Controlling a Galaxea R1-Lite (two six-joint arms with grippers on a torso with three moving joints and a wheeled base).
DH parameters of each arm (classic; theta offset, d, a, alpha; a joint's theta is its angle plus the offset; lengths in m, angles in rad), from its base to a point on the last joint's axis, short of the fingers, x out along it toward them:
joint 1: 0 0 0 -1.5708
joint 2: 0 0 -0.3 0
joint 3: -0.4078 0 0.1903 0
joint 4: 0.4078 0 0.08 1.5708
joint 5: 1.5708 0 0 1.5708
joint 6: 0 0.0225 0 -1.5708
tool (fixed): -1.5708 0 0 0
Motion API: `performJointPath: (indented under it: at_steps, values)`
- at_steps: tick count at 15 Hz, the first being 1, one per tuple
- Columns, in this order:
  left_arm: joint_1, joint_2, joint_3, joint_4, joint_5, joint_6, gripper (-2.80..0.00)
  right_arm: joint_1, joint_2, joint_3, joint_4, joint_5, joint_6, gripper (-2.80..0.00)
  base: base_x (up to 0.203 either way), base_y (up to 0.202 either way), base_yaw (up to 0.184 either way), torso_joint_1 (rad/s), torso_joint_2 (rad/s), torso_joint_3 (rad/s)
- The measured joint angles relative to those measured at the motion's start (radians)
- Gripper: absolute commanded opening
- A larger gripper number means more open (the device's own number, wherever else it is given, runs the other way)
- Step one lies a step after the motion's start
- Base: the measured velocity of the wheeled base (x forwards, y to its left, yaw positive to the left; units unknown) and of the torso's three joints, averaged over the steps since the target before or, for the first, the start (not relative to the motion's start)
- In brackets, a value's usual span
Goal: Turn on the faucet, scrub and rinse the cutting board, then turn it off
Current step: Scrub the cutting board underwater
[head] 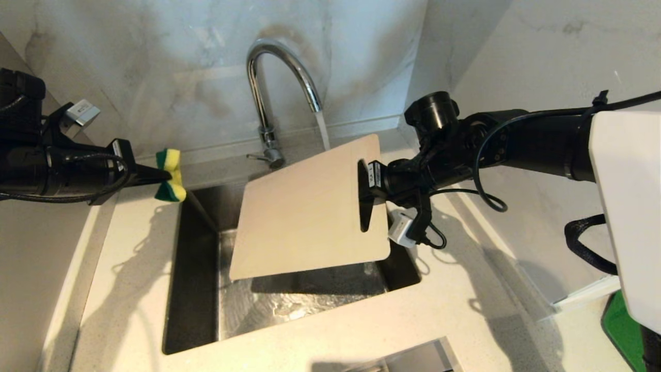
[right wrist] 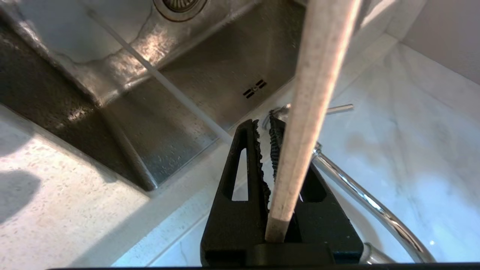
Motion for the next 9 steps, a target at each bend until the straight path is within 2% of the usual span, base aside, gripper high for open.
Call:
performJointPath:
  at_steps: [9]
  values:
    - [0.0,0.0,-0.001,0.0,0.0,0.0,-2.8,-0.039,0.032,-0.004,-0.091,0.0,0.0,-2.8,0.0,0.0,0.0,0.0,0.0,0.0]
